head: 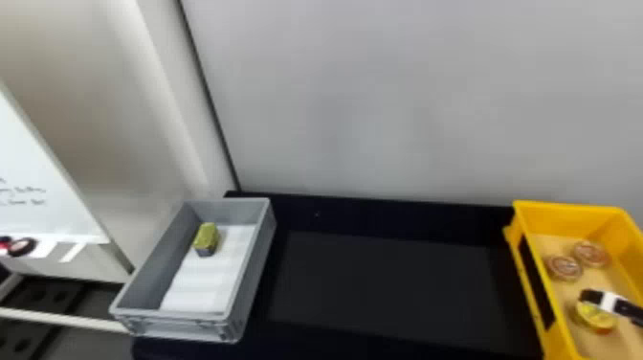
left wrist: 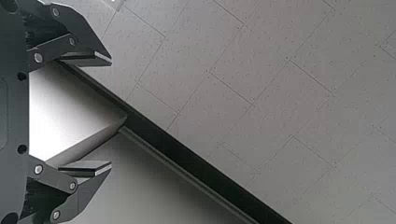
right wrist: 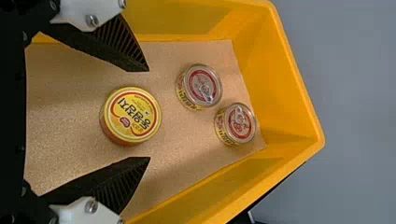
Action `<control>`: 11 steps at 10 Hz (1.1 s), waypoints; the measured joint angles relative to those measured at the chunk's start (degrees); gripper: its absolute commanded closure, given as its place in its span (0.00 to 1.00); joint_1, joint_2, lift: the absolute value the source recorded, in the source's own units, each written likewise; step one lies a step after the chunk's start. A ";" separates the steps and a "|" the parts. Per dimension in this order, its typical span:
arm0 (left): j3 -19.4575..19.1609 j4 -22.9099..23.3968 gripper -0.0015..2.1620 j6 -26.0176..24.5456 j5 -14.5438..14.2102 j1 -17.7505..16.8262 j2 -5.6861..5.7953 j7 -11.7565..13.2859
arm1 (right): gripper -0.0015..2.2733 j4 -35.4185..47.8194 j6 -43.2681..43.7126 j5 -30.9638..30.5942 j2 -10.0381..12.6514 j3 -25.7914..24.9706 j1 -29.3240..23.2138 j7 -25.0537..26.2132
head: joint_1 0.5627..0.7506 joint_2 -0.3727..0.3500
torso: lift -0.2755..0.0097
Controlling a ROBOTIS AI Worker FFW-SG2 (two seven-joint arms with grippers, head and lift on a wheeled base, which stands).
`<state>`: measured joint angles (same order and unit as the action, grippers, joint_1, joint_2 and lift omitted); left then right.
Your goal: Pick up the round yellow can and place it in the yellow rectangular box
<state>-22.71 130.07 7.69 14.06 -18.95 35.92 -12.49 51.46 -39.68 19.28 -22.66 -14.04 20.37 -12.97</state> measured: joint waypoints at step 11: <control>-3.04 1.03 0.21 -0.46 0.00 2.60 0.74 0.18 | 0.17 66.50 12.94 -7.31 -0.73 -1.12 2.91 28.65 | 0.41 0.75 | 0.97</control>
<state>-25.75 131.10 7.23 14.06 -16.35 36.66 -12.31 117.96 -26.74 11.97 -23.39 -15.15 23.28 15.68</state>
